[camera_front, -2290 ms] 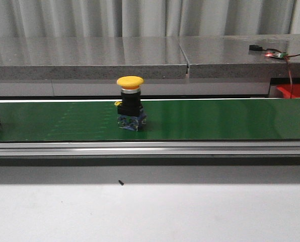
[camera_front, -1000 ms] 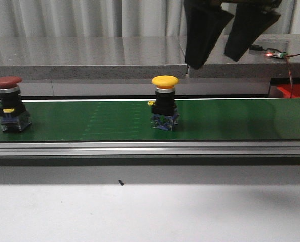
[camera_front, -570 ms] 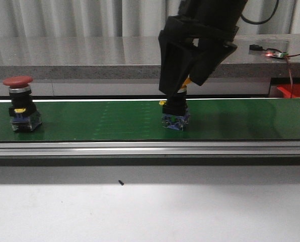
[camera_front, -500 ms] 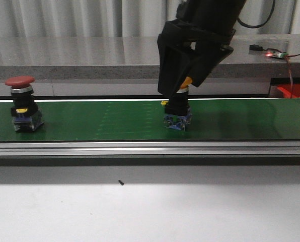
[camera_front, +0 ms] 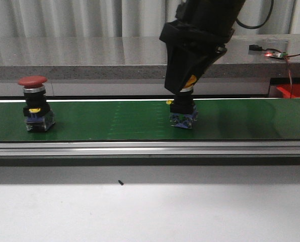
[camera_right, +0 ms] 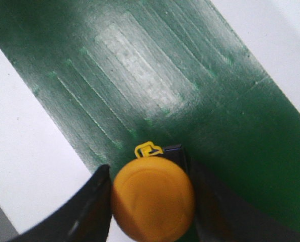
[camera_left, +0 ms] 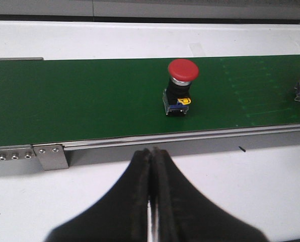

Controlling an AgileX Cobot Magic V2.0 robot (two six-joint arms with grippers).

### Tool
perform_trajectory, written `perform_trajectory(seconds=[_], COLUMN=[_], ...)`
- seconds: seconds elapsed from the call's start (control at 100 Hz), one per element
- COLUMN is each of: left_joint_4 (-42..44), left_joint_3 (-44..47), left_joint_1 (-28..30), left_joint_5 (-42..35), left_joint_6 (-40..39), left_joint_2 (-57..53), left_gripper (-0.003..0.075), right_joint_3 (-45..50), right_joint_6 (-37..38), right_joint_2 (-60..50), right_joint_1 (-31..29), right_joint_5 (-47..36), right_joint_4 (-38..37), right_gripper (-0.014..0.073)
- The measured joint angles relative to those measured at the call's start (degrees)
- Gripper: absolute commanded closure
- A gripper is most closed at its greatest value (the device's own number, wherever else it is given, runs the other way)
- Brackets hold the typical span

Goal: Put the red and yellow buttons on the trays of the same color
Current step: 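Carry the yellow button into the yellow tray and release it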

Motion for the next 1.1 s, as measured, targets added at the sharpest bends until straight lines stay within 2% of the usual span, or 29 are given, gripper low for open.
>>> perform_trajectory(seconds=[0.11,0.3,0.82,1.1], left_joint_4=[0.00,0.00,0.00,0.00], left_joint_3=[0.00,0.00,0.00,0.00], left_joint_1=[0.00,0.00,0.00,0.00], left_joint_5=[0.00,0.00,0.00,0.00], left_joint_6=[0.00,0.00,0.00,0.00], left_joint_2=[0.00,0.00,0.00,0.00], left_gripper=[0.0739,0.0739,0.0739,0.0739], right_joint_3=[0.14,3.34,19.37,25.74], right_joint_6=[2.23,5.44,13.99,16.36], right_joint_2=[-2.81,-10.50,-26.62,-29.87], right_joint_1=[-1.48,-7.42,-29.74,-41.55], right_joint_5=[0.26,0.26,-1.81,-4.61], right_joint_4=[0.48,0.46,0.46,0.46], right_gripper=[0.0443,0.0443,0.0443,0.0443])
